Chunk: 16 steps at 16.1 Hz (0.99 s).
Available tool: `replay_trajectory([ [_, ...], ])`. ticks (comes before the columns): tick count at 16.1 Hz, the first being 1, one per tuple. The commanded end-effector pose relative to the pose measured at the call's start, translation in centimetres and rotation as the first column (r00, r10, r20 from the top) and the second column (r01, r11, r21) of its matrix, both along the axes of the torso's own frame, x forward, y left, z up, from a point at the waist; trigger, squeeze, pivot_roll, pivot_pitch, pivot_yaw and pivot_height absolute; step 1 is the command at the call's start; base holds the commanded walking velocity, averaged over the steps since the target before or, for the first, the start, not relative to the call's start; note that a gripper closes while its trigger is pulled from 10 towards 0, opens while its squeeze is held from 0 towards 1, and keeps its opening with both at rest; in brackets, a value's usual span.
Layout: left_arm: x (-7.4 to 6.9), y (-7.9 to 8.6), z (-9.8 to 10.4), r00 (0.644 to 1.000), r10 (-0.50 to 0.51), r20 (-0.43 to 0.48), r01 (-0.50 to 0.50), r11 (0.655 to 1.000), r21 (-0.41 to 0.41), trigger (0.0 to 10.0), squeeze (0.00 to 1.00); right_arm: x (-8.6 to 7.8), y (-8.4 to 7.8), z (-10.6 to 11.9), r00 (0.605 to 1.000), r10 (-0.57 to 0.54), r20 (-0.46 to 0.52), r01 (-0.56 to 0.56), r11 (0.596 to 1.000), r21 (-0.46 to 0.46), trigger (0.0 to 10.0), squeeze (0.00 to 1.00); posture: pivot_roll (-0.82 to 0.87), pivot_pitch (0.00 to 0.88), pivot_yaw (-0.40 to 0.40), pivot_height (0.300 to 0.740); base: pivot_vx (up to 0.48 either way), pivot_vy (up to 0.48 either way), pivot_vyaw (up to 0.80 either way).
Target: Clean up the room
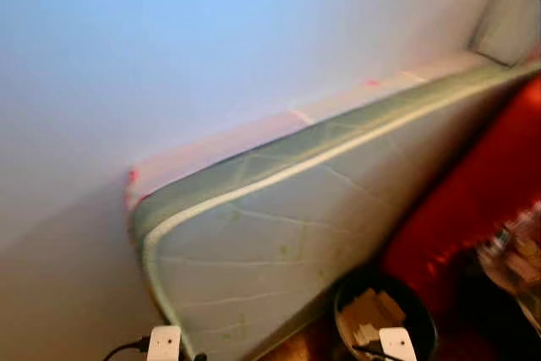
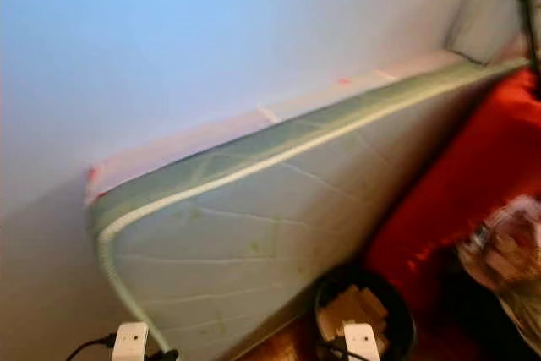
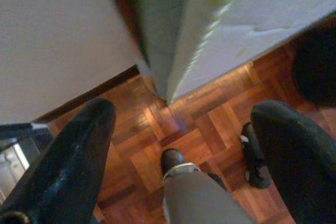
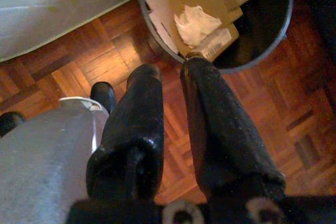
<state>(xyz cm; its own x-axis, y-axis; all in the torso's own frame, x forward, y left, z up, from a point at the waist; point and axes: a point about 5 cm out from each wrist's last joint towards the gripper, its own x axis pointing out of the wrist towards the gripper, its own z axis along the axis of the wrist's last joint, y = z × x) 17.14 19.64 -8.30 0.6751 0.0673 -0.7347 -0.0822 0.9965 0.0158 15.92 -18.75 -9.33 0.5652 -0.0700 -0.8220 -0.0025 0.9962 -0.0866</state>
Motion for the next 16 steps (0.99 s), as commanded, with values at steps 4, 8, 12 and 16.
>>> replay_trajectory([
  [4, 0.0, 3.5, 0.2, 0.986, -0.007, -0.164, 0.020, 0.997, 0.078, 10.0, 0.00, 3.2, -1.9, 1.5, 0.980, -0.201, -0.007, 0.198, 0.959, 0.204, 10.0, 0.00, 0.06, 0.000, 0.036, 0.740, 0.000, 0.000, -0.77],
  [8, 1.1, 0.5, 0.0, 0.987, -0.049, -0.154, 0.060, 0.996, 0.067, 10.0, 0.00, 3.2, -1.9, 1.5, 0.977, -0.211, 0.001, 0.206, 0.957, 0.204, 10.0, 0.00, 0.06, 0.000, 0.036, 0.740, 0.000, 0.000, -0.18],
  [12, 0.8, 2.3, 0.2, 0.987, -0.039, -0.159, 0.055, 0.994, 0.095, 10.0, 0.00, 3.2, -1.9, 1.6, 0.975, -0.223, 0.014, 0.216, 0.956, 0.200, 10.0, 0.00, 0.06, 0.000, 0.034, 0.740, 0.000, 0.000, 0.00],
  [16, 0.4, 3.8, 0.4, 0.986, -0.033, -0.166, 0.052, 0.992, 0.111, 10.0, 0.00, 3.1, -2.1, 1.5, 0.979, -0.205, -0.009, 0.204, 0.964, 0.170, 10.0, 0.00, 0.05, 0.000, 0.029, 0.740, 0.000, -0.067, -0.15],
])
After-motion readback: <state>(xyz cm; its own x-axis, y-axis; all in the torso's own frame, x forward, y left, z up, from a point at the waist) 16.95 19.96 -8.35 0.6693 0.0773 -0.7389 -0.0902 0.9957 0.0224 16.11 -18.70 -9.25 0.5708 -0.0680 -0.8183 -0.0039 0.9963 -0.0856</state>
